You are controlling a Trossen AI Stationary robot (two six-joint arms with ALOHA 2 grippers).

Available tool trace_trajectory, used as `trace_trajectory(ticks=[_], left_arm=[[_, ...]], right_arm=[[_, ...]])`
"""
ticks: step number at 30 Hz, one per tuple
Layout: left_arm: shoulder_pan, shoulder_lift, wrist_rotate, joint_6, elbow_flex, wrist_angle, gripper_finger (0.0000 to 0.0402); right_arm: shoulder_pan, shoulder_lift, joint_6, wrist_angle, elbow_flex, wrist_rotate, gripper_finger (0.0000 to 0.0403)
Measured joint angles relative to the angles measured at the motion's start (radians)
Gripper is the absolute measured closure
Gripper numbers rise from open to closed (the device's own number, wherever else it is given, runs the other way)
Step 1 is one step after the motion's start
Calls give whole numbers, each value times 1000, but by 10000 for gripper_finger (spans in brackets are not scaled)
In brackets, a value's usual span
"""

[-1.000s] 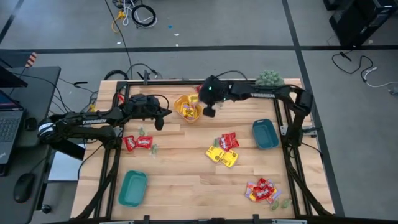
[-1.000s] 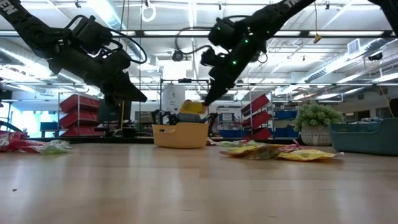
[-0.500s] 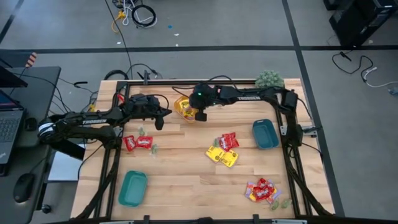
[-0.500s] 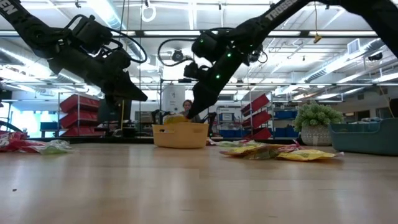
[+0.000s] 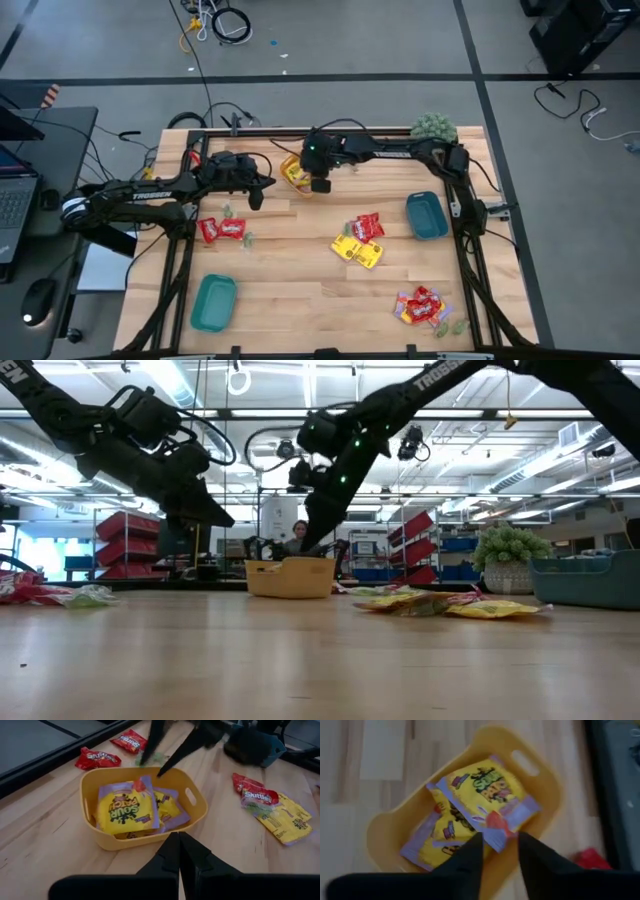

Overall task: Sort candy
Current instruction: Put the yellow packet of candy into the yellow bin, then put the packet of yellow candy into the yellow bin

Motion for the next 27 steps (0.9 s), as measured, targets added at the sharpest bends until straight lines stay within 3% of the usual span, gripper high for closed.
trace_trajectory(ticks=[4, 6, 9, 13, 15, 27], left_arm=[[0, 0, 9, 1, 0, 3, 398], [0, 0, 10, 9, 0, 11, 397], [0, 0, 18, 23, 0, 29, 397], [0, 0, 44, 26, 0, 47, 400], [0, 0, 45, 33, 0, 50, 400], [0, 0, 53, 57, 0, 50, 400]], right_arm=[[11, -55, 7, -63, 1, 30, 223], [17, -80, 7, -100, 1, -12, 213], [32, -98, 6, -123, -3, -110, 246], [70, -103, 4, -142, -79, -215, 360], [96, -112, 28, -141, -139, -233, 389], [314, -238, 214, -99, -432, -195, 339]])
